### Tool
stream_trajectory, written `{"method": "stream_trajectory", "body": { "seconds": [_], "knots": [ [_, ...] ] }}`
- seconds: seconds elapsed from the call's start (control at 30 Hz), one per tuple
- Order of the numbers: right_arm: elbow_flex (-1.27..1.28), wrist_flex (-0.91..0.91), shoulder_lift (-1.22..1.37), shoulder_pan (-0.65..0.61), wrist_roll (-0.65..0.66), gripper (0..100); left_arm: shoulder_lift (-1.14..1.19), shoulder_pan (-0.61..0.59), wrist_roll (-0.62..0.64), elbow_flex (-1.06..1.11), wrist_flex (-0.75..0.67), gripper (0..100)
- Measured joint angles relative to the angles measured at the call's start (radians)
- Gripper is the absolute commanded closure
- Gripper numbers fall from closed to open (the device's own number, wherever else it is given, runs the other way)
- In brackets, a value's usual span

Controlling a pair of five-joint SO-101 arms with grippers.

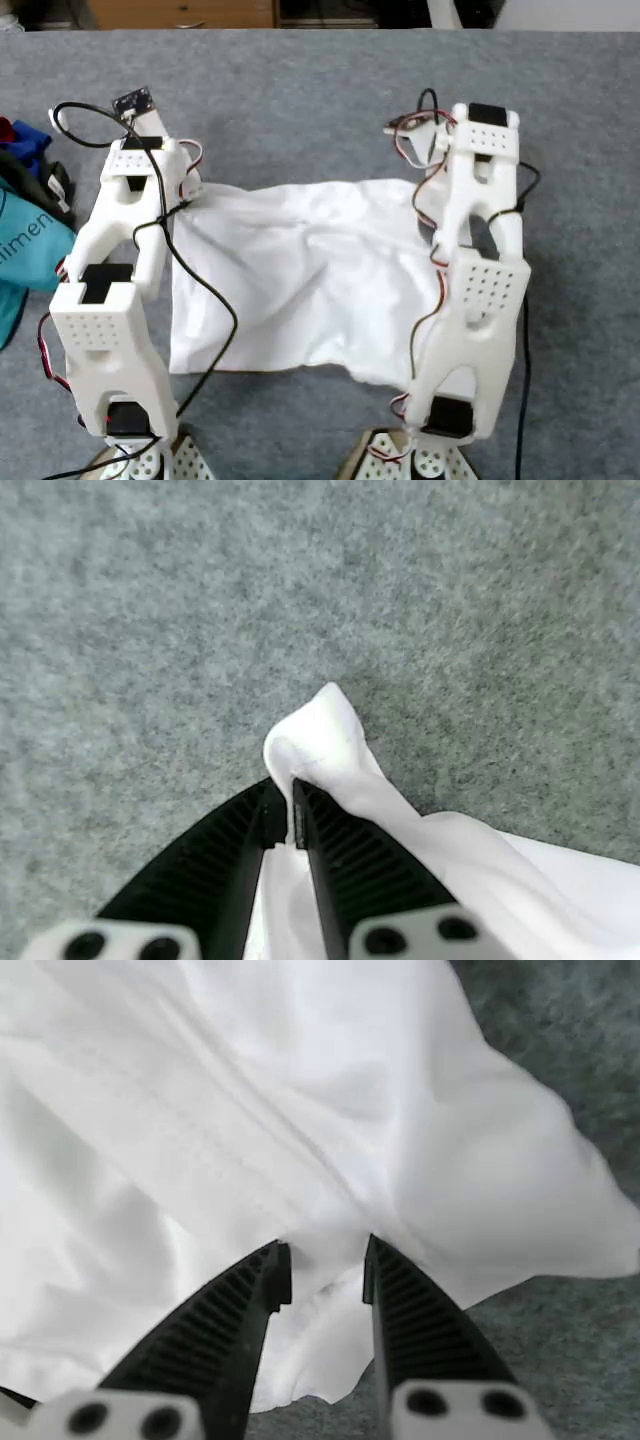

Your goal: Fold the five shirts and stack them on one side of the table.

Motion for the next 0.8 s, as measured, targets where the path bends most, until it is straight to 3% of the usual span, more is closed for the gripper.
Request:
{"method": "stream_trajectory", "body": {
  "seconds": [0.33,0.47,0.8],
  "knots": [
    [-0.064,-0.006,0.086,0.000,0.020,87.4,0.000,0.000,0.000,0.000,0.000,98],
    [-0.110,-0.006,0.120,0.002,0.021,99.4,0.000,0.000,0.000,0.000,0.000,98],
    [-0.137,-0.006,0.135,0.003,0.021,99.4,0.000,0.000,0.000,0.000,0.000,98]
  ]
}}
